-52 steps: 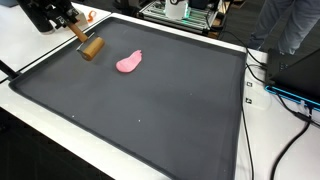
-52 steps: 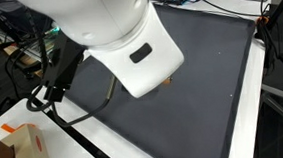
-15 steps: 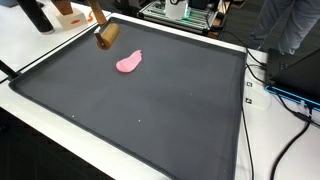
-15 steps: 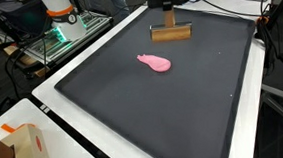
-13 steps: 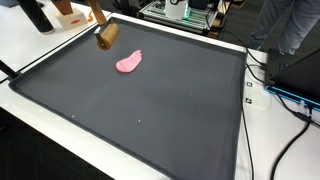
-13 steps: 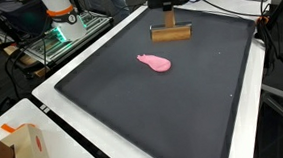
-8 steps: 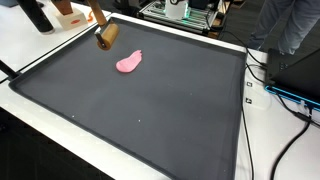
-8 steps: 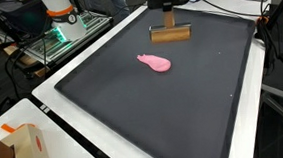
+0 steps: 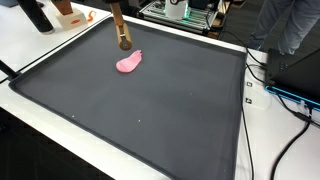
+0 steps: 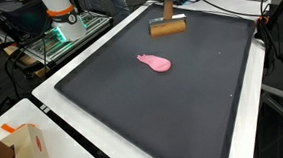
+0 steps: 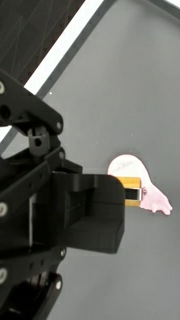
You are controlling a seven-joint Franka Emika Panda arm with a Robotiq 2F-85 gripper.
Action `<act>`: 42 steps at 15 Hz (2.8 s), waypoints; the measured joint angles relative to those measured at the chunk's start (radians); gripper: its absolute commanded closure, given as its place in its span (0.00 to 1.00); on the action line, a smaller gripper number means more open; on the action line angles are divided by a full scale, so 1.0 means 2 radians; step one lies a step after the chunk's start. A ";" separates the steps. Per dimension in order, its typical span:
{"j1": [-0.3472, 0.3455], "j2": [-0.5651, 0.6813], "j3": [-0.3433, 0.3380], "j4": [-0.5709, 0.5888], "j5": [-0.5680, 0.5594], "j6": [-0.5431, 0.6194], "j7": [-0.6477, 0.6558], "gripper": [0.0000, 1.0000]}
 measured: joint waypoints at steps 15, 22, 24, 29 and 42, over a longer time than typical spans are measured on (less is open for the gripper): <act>0.053 -0.044 0.033 -0.107 -0.158 0.067 0.128 0.76; 0.070 -0.040 0.050 -0.121 -0.161 0.066 0.179 0.76; 0.081 -0.039 0.057 -0.130 -0.176 0.067 0.229 0.76; 0.101 -0.039 0.069 -0.151 -0.248 0.071 0.355 0.76; 0.128 -0.025 0.090 -0.185 -0.311 0.067 0.488 0.76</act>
